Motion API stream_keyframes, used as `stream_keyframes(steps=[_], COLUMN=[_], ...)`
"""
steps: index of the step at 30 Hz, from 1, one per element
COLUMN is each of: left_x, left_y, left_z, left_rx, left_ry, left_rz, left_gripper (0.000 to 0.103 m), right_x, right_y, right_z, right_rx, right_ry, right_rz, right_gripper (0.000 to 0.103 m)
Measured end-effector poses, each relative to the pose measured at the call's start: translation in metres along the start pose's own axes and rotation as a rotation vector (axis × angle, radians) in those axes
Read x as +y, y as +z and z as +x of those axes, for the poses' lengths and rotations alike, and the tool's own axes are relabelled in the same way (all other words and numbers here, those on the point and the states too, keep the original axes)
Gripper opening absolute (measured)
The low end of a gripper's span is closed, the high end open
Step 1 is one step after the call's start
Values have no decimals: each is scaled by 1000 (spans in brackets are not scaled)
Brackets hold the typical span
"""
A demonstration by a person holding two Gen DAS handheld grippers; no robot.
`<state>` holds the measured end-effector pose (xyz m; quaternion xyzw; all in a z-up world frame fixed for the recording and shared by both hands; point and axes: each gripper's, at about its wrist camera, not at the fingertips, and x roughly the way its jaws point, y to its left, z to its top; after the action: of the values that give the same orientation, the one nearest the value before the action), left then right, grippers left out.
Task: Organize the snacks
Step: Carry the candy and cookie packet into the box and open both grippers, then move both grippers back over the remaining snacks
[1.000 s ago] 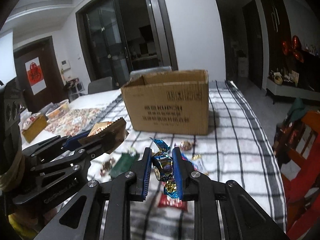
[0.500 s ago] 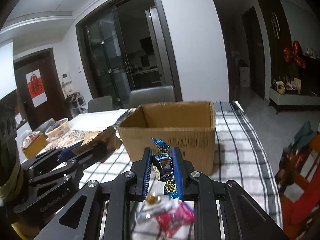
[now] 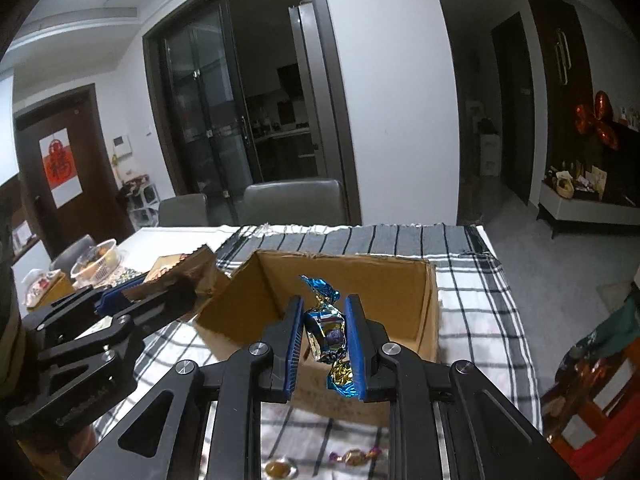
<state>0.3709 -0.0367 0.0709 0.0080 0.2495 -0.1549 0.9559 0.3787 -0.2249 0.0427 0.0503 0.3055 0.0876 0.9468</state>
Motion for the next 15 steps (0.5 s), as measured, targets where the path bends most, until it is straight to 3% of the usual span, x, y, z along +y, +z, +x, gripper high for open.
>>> stream_keyframes(steps=[9,10,11,12,15], left_x=[3,4,5,5,7], left_y=[15,14,14,13,11], left_z=[58,60,60,59,50], left_rx=[99,102,105,102,87], left_ry=[1,7,15,21,34], left_rz=[43,46,46,41,33], left_gripper=[36,43,58,64,66], right_x=[-11,-12,-15,-15,-16], right_y=[9,9,8,7,5], right_z=[42,45,47,46,41], right_rx=[66,74,80,75,70], right_ry=[-55,-63,-75,-82,-93], right_rz=[-12,-12,-5,-4,-3], right_gripper=[25,36,43,49,49])
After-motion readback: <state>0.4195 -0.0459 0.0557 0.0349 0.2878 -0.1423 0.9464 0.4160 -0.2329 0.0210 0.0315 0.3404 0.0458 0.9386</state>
